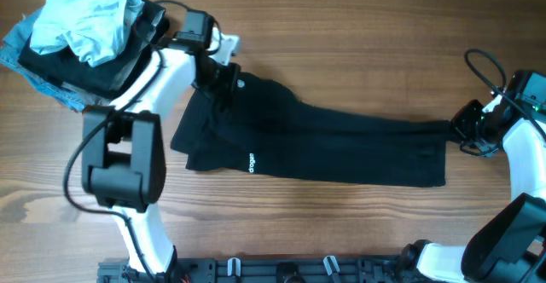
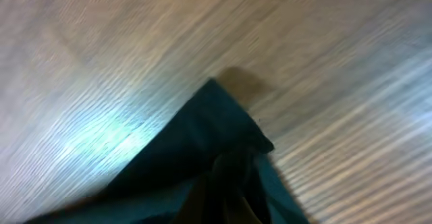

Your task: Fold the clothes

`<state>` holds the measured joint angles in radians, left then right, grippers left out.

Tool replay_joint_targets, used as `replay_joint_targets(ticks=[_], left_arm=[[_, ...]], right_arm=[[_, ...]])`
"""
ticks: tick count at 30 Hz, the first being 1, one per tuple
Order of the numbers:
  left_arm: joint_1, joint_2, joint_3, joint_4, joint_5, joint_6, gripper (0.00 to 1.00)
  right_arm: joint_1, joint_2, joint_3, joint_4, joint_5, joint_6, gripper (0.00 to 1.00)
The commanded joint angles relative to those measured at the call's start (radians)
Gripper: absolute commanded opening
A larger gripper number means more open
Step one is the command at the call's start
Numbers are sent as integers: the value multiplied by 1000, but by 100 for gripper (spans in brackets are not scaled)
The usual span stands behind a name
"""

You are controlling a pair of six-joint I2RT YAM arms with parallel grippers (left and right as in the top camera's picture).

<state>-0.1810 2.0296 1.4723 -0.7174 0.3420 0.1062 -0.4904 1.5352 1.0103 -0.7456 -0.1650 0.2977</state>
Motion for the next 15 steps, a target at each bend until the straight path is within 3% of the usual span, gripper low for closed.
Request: replay_joint_targets(ticks=[1,7,11,15], left_arm=[[54,-155,5,-22,-2,-17,4],[75,-274,5,-86,-6,-8,4],[75,-326,5,-230,-142,-9,4],[72,-325,-15,-346,-142,-9,4]], right_arm=[[-8,-18,7,-10,-79,-62,4],[-8,-38,7,-116,12,-24,4],[-8,-67,7,-208,54,-10,4],[-8,-67,7,-242,81,-10,5]])
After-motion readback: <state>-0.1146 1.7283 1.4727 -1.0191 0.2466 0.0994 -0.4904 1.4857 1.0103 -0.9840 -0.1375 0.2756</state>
